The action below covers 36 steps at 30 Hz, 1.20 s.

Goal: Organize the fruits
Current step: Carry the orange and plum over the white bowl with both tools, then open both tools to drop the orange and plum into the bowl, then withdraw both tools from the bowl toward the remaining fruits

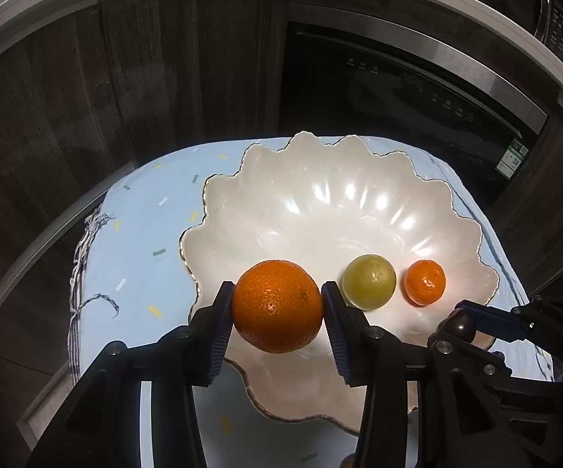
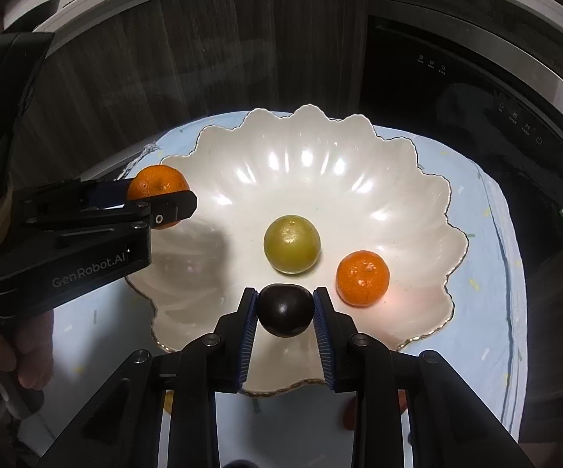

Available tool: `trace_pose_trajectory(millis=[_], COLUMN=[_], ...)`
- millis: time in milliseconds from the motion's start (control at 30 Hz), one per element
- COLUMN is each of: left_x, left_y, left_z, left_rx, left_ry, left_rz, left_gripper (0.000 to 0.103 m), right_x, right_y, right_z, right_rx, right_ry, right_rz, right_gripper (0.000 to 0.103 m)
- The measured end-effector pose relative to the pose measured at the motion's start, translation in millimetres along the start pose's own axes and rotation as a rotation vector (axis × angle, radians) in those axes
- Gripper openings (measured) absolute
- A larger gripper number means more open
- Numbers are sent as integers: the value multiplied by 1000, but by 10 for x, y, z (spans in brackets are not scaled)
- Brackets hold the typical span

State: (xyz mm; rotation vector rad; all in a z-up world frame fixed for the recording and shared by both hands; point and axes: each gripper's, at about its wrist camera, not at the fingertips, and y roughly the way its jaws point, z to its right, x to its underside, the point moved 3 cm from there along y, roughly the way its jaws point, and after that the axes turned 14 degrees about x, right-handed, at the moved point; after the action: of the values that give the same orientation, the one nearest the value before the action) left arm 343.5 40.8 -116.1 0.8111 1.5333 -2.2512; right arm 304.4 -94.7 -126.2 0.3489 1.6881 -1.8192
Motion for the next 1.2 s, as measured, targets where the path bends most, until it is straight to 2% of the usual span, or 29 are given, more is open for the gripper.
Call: trace_pose_trajectory(millis=[33, 67, 100, 133, 233, 333, 400, 1200], left_x=[-3, -12, -24, -37, -67, -90, -109, -14], left_y=[-21, -55, -88, -121, -165, -230, -271, -691], left_z=[-10, -12, -14, -12, -16, -30, -27, 382], left_rx=[-5, -16, -25, -33, -52, -66, -80, -93], left_ry=[-8, -11, -11, -8, -6, -14, -15, 50], left_rz=[9, 28, 44, 56, 65, 87, 99, 139], left_gripper=[69, 76, 82, 83, 85, 98, 101, 101], right_x=[-4, -4, -10, -24, -41, -60, -65, 86], right_y=[-1, -6, -12, -12, -60, -72, -90, -544], right_z=[3, 10, 16, 24, 69, 115, 148, 456], right_rx=[5, 14, 19, 28, 57, 84, 87, 113], right_ry=[-2, -2, -2, 0, 12, 23, 33, 90], right_rz=[-1, 0, 3, 8, 33, 36, 39, 116], right_gripper=[33, 39, 54, 65, 69, 69, 69, 69])
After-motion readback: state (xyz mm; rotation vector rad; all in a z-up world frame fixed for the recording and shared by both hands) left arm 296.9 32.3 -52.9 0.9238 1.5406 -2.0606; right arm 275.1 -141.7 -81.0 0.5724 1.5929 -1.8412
